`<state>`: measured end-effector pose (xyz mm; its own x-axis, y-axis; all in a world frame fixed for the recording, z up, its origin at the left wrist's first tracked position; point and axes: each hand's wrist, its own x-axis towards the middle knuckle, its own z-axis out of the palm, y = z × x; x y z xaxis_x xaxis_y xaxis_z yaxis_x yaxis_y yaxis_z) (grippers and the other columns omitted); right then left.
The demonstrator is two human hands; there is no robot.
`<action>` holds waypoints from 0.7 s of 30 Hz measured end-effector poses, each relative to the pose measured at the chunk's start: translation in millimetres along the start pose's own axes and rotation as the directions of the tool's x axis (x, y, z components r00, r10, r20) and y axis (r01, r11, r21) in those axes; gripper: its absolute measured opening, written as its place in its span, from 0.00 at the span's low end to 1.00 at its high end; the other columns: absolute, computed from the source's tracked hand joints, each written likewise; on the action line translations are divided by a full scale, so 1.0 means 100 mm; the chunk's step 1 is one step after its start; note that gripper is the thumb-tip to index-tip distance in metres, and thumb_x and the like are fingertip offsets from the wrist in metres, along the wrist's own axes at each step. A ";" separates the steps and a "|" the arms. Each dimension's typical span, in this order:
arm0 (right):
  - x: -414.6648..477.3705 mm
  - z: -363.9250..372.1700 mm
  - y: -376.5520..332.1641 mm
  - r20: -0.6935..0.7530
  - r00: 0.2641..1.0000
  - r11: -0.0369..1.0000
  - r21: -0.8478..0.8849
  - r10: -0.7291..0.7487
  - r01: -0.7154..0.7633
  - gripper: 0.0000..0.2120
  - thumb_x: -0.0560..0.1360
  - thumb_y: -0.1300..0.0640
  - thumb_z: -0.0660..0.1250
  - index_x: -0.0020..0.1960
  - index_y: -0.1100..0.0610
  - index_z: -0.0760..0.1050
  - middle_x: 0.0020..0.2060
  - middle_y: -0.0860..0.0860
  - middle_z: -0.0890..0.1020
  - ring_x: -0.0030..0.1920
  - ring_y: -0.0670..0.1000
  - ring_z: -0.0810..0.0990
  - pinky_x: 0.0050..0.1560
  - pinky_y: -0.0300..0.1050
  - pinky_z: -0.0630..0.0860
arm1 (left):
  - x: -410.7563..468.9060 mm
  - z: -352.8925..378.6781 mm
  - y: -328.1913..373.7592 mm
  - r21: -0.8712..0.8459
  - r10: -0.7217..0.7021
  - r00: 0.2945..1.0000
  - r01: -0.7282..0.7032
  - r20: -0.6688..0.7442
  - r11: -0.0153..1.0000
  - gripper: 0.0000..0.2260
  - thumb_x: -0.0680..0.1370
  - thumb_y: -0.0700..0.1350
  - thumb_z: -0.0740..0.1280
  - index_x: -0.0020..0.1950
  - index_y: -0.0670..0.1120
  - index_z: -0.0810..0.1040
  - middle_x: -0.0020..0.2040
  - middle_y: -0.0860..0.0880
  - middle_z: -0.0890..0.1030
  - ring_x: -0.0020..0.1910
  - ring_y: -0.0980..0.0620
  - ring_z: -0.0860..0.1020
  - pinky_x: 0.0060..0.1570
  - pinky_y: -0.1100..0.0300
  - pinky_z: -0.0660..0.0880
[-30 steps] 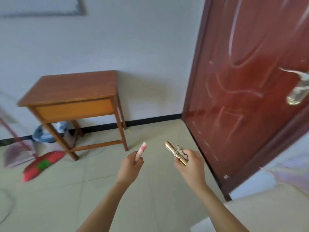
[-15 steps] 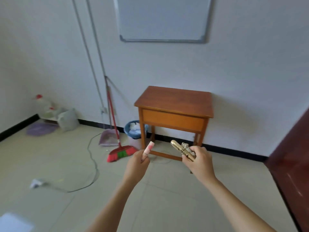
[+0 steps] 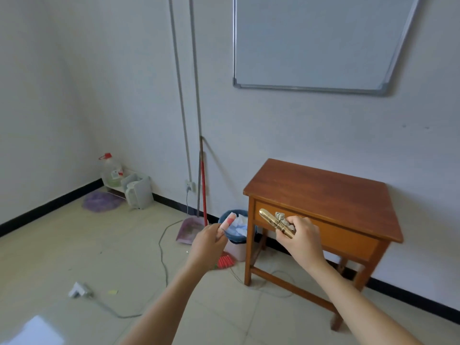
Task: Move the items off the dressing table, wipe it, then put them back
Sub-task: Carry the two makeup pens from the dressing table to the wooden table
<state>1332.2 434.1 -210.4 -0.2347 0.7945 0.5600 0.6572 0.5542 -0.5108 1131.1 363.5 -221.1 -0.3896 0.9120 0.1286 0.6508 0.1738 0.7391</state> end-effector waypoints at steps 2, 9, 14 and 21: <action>0.34 0.25 0.03 0.008 1.000 1.000 0.017 0.000 0.000 0.08 0.66 0.60 0.73 0.38 0.62 0.75 0.31 0.52 0.78 0.35 0.51 0.71 0.40 0.48 0.68 | 0.35 -0.04 -0.05 0.006 -0.017 1.000 0.017 -0.002 1.000 0.11 0.77 0.43 0.59 0.34 0.48 0.69 0.32 0.50 0.72 0.28 0.56 0.66 0.29 0.64 0.62; 1.06 1.02 0.16 0.095 0.995 0.999 0.015 0.029 -0.030 0.08 0.68 0.59 0.72 0.41 0.62 0.76 0.33 0.53 0.79 0.36 0.50 0.71 0.42 0.48 0.69 | 1.21 -0.01 -0.45 -0.023 -0.135 0.990 0.135 -0.034 0.991 0.13 0.76 0.41 0.59 0.31 0.48 0.65 0.29 0.52 0.67 0.28 0.56 0.64 0.29 0.64 0.59; 1.45 1.54 0.35 0.099 0.990 0.995 -0.045 0.098 -0.094 0.08 0.68 0.59 0.72 0.40 0.62 0.76 0.33 0.52 0.79 0.37 0.51 0.71 0.42 0.46 0.67 | 1.96 0.16 -0.68 -0.093 -0.165 0.986 0.167 0.037 0.981 0.13 0.77 0.41 0.59 0.32 0.48 0.67 0.30 0.49 0.71 0.27 0.55 0.65 0.28 0.62 0.61; 2.15 1.88 0.63 0.006 0.968 0.957 -0.151 0.251 -0.248 0.07 0.66 0.61 0.73 0.37 0.60 0.75 0.30 0.47 0.74 0.33 0.50 0.69 0.38 0.44 0.64 | 3.28 0.38 -0.70 -0.118 -0.046 0.977 0.072 0.206 0.990 0.09 0.78 0.41 0.58 0.38 0.43 0.70 0.29 0.56 0.69 0.27 0.55 0.66 0.28 0.63 0.65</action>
<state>1188.2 686.2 -244.6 -0.0663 0.9098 0.4097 0.7954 0.2962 -0.5288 982.6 664.4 -256.4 -0.2762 0.9601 -0.0447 0.5395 0.1933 0.8195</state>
